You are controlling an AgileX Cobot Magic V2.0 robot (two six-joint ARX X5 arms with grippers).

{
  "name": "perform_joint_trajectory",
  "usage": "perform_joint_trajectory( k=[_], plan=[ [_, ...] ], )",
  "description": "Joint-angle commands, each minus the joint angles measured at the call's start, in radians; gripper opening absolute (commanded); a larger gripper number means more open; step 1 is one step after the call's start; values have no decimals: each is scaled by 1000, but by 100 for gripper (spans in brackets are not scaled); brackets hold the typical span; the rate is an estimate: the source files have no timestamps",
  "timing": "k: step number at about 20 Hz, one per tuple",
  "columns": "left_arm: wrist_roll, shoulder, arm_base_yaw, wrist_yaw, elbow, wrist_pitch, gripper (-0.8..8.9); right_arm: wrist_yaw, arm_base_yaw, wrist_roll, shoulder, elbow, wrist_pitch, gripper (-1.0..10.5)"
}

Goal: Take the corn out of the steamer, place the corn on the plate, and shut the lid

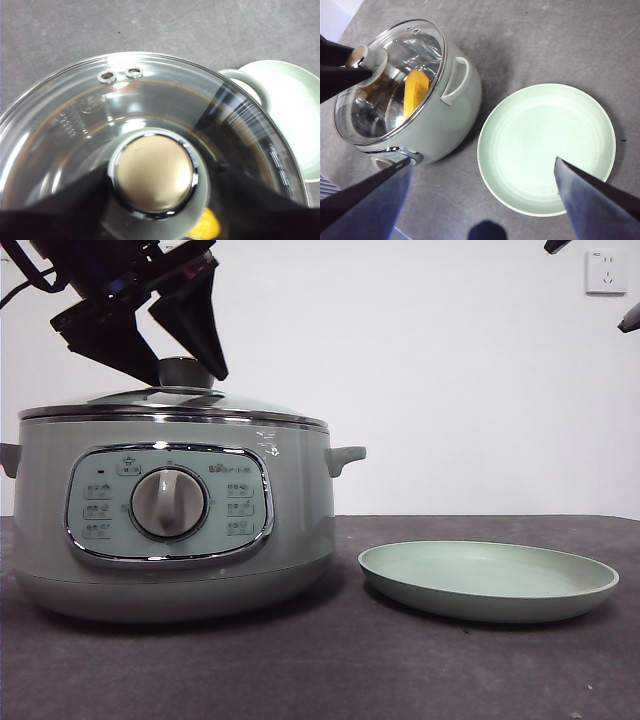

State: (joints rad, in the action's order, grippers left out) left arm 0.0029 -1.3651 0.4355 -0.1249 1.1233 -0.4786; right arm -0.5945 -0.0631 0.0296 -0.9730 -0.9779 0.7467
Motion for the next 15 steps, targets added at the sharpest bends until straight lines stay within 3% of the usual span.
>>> perform_joint_trajectory(
  k=[1,8,12,15],
  plan=[
    [32,-9,4,-5,-3,-2,20,-1,1,3,0,0,-5,472],
    [35,39,2,82,-3,30,-9,-6,-37,32,-1,0,-51,473],
    [31,179,2,156,-3,34,-9,-1,-172,109,-46,-6,-172,473],
    [27,294,2,229,-3,11,-9,12,-279,114,-148,-66,-185,473]
  ],
)
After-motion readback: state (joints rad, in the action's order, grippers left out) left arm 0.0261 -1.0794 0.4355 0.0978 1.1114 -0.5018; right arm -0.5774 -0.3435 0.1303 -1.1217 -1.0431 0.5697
